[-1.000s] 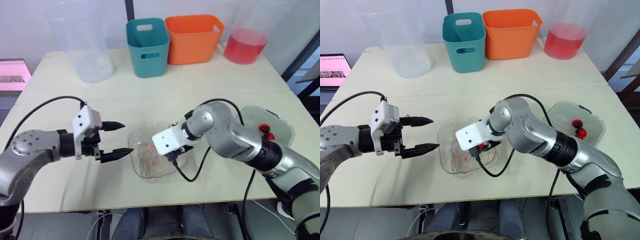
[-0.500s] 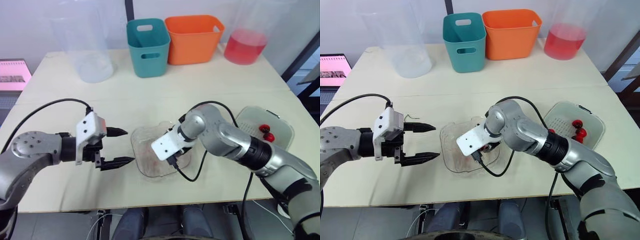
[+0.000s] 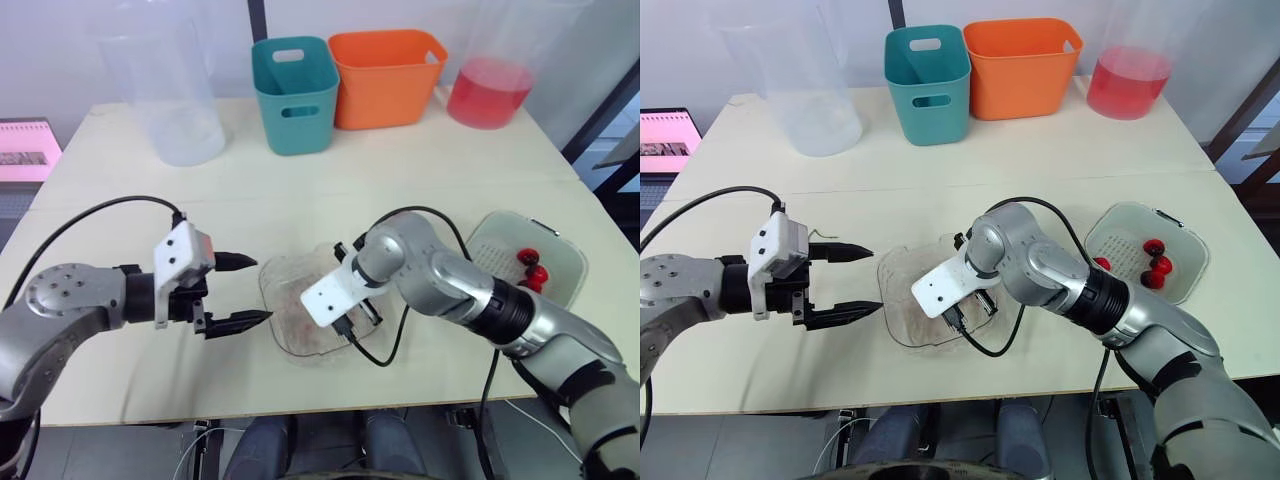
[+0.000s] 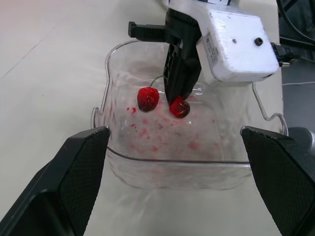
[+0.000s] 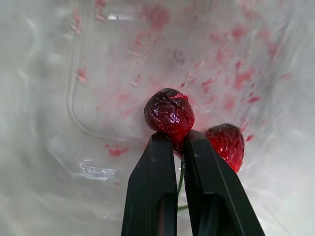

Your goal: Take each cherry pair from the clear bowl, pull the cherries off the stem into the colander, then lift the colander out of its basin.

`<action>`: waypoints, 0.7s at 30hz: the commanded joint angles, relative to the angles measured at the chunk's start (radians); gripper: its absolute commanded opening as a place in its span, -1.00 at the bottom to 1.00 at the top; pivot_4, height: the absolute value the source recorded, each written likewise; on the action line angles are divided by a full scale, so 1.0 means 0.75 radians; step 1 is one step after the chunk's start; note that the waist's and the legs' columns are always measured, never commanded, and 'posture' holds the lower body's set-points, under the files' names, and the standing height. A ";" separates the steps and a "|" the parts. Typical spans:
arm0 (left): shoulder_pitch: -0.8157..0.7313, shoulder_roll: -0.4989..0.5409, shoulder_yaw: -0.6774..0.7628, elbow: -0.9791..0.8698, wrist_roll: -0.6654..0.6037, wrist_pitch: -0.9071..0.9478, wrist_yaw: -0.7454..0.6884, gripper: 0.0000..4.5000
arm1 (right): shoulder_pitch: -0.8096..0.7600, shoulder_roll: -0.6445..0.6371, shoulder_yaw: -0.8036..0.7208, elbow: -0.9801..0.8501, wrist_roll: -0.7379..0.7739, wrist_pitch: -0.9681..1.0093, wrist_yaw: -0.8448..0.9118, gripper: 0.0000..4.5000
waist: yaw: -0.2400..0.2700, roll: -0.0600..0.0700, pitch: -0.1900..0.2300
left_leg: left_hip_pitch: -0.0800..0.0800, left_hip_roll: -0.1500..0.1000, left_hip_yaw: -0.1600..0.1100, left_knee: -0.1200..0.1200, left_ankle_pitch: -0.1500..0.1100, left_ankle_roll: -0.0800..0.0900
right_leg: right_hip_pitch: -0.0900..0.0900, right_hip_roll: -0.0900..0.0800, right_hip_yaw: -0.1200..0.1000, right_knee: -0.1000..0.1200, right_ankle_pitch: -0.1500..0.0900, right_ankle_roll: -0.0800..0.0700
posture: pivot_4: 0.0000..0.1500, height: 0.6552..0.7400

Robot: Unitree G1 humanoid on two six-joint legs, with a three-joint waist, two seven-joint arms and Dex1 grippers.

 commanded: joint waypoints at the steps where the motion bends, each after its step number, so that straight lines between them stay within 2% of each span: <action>1: -0.004 -0.002 0.039 -0.009 -0.007 -0.022 -0.007 1.00 | -0.022 -0.001 -0.089 -0.088 0.008 -0.037 -0.006 -0.99 | 0.001 0.000 0.000 | 0.000 0.000 0.000 0.000 0.000 0.000 | 0.000 0.000 0.000 0.000 0.000 0.000 | 1.00 1.00; 7: -0.025 -0.001 0.031 0.023 -0.006 -0.025 -0.024 1.00 | -0.029 -0.013 -0.144 -0.164 0.076 -0.273 -0.016 -0.99 | 0.001 0.000 0.000 | 0.000 0.000 0.000 0.000 0.000 0.000 | 0.000 -0.001 0.000 0.000 0.000 0.000 | 1.00 1.00; 15: -0.035 -0.004 0.028 0.040 -0.011 -0.017 -0.036 1.00 | -0.027 0.042 -0.194 -0.075 0.153 -0.613 -0.119 -0.99 | 0.000 0.000 0.000 | 0.000 0.000 0.000 0.000 0.000 0.000 | 0.000 0.000 0.000 0.000 0.000 0.000 | 1.00 1.00; 21: -0.043 0.002 0.030 0.047 -0.013 -0.011 -0.044 1.00 | 0.012 0.061 -0.204 0.022 0.156 -0.738 -0.176 -0.99 | 0.001 0.000 0.000 | 0.000 0.000 0.000 0.000 0.000 -0.001 | 0.000 0.000 0.000 0.000 0.000 0.000 | 1.00 1.00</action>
